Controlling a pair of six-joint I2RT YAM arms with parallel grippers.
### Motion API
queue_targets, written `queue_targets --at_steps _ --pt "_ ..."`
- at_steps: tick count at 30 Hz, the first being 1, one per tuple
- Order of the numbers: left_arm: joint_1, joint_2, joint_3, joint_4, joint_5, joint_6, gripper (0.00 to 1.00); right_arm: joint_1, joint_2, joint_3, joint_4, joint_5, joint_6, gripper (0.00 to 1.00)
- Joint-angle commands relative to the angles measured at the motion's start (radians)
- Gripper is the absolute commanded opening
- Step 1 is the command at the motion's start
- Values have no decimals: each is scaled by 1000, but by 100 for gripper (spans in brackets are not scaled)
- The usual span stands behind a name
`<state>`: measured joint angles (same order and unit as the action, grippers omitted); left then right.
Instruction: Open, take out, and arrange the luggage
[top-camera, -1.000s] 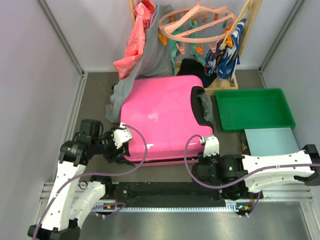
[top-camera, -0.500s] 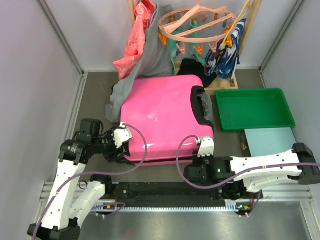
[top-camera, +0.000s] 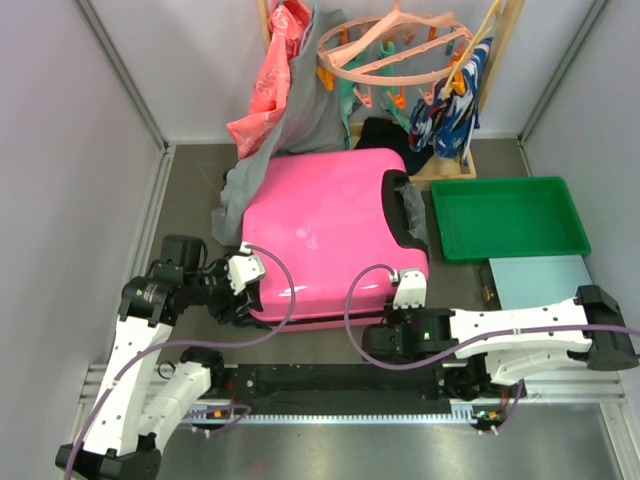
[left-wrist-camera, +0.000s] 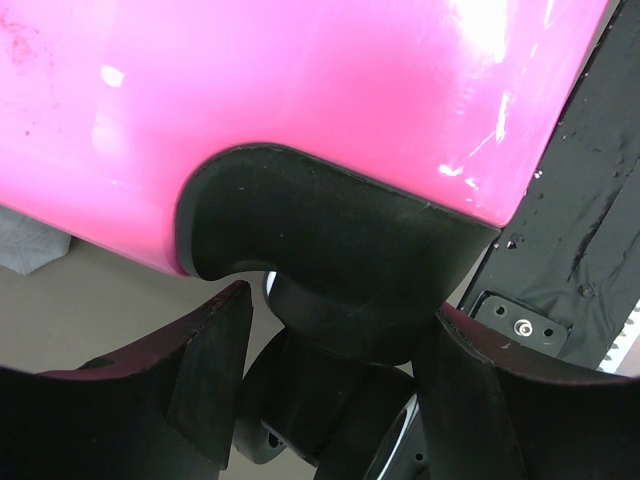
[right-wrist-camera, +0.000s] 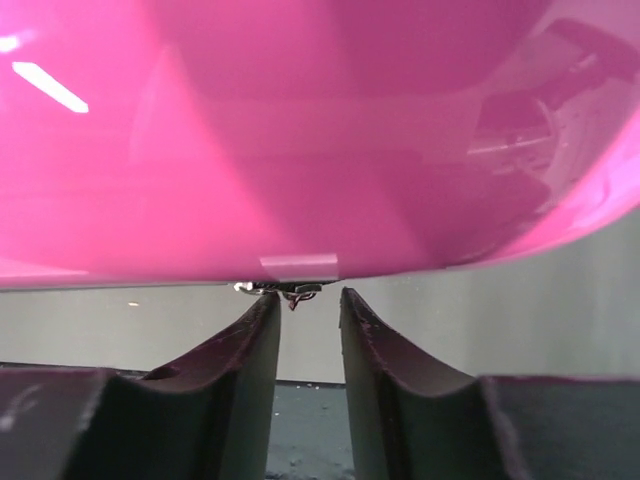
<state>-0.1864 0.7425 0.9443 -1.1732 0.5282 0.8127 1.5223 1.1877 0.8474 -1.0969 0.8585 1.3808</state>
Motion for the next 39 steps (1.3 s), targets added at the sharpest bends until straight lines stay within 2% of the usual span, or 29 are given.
queue_targets --at_steps 1,13,17,21,25,29,36,39 --pt "24 -6 71 182 23 -67 0 -28 1 39 9 63 -11 29" --pt "25 -5 70 187 29 -66 0 -54 -13 -7 58 59 -74 18" --pt "24 -2 77 184 32 -64 0 -54 -19 -8 43 63 -72 19" --pt "24 0 79 185 33 -66 0 -51 21 24 6 63 -62 25" --pt "24 1 80 182 32 -63 0 -51 38 30 8 57 -43 20" --pt "24 0 82 176 35 -56 0 -50 47 41 -32 60 18 20" --pt "24 1 83 176 35 -53 0 1 138 117 -270 102 259 25" --pt "24 3 85 176 33 -50 0 6 150 121 -285 102 279 26"
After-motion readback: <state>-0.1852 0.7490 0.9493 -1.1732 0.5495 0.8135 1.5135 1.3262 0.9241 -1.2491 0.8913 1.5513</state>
